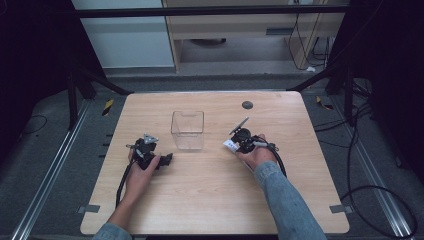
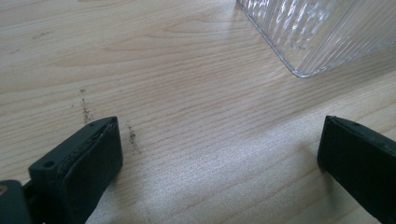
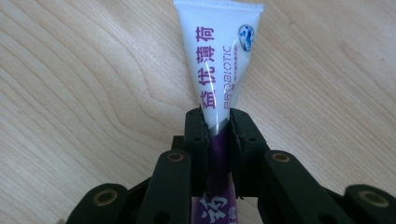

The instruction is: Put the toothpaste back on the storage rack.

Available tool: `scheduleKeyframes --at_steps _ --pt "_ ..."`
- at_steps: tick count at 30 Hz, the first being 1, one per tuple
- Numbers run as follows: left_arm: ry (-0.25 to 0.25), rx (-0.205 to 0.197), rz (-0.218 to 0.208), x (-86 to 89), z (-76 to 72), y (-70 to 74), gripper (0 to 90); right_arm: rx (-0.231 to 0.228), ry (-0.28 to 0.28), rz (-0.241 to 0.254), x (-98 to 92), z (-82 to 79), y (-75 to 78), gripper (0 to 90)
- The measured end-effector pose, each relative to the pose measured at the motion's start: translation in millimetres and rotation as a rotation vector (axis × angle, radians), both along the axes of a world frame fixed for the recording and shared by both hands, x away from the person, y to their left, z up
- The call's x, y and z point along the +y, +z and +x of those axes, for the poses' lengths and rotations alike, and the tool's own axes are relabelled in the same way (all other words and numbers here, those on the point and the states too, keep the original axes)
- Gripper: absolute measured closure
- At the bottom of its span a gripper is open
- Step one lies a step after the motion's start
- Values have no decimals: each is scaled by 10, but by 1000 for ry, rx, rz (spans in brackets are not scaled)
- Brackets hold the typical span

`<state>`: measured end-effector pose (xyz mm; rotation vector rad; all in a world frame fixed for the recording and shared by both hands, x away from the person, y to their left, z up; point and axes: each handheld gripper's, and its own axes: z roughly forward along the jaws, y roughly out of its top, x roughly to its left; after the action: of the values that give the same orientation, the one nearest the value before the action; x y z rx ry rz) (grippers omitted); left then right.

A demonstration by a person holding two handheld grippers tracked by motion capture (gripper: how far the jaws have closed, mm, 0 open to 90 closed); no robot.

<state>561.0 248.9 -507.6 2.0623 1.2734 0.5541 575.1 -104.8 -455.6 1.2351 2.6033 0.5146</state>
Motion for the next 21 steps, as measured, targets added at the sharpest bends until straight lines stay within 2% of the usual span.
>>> scheduleKeyframes --at_steps 6,7,8,13,18,19,20,21 --pt "0 0 0 0 0 0 0 -68 -28 95 -95 -29 194 789" --pt "0 0 0 0 0 0 0 -68 -28 95 -95 -29 194 789" --pt "1 0 -1 -1 0 0 0 -92 -33 138 -125 -49 270 789" --pt "1 -1 -2 -2 0 -1 0 -171 -41 235 -168 -109 470 790" --pt "1 -1 -2 -2 0 -1 0 -255 -38 287 -151 -149 632 790" --pt "1 -1 -2 -2 0 -1 0 -255 -38 287 -151 -149 632 790" --pt "1 -1 -2 -2 0 -1 0 -287 -36 312 -133 -157 689 790" --pt "1 -1 -2 -2 0 -1 0 -287 -36 312 -133 -157 689 790"
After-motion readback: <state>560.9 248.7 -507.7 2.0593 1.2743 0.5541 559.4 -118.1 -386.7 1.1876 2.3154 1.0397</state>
